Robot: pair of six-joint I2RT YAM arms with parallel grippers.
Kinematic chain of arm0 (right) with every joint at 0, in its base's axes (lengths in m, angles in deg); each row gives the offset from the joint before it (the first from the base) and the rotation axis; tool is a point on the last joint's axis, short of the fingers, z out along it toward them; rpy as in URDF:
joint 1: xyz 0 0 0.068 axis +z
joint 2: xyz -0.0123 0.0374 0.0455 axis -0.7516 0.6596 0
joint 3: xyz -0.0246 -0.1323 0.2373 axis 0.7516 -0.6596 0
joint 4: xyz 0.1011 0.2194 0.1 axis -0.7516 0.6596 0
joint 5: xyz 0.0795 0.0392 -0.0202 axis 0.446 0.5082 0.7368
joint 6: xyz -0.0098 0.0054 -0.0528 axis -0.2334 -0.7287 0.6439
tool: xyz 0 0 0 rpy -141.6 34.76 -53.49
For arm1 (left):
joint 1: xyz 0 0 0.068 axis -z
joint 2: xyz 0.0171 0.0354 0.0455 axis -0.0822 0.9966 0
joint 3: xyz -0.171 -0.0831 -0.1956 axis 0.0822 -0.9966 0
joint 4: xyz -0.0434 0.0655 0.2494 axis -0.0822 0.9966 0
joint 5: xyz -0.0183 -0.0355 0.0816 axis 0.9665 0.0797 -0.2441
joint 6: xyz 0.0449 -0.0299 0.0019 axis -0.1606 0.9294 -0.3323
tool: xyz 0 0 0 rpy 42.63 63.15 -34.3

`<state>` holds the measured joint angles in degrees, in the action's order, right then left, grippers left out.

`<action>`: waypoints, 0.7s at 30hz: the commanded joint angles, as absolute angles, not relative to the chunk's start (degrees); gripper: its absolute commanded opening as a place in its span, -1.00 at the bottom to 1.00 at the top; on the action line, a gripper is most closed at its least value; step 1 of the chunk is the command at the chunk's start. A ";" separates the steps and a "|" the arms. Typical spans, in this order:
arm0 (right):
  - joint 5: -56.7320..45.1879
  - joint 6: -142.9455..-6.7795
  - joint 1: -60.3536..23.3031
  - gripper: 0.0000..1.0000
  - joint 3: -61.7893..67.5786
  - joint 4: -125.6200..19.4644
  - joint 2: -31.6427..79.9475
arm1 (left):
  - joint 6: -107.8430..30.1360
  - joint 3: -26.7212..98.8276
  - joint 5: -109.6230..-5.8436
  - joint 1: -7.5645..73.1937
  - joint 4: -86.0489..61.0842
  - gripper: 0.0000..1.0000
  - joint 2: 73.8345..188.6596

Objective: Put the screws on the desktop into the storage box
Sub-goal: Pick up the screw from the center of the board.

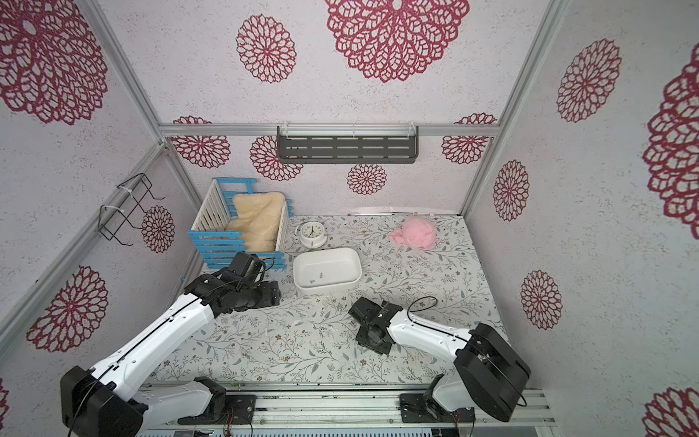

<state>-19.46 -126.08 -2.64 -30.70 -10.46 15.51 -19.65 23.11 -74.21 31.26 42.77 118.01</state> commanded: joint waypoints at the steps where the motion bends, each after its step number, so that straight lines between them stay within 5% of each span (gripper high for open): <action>1: -20.62 -126.00 -3.52 -0.30 -30.70 -10.25 15.70 | -20.04 23.96 -73.89 30.73 43.23 0.66 118.07; 21: -19.35 -124.48 -4.83 -0.38 -31.76 -13.51 18.62 | -19.64 22.98 -73.58 30.72 43.21 0.67 117.52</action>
<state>-19.33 -125.51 -4.15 -31.71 -12.27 17.94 -19.63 23.11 -73.65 31.17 42.77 118.01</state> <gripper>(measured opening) 0.311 0.834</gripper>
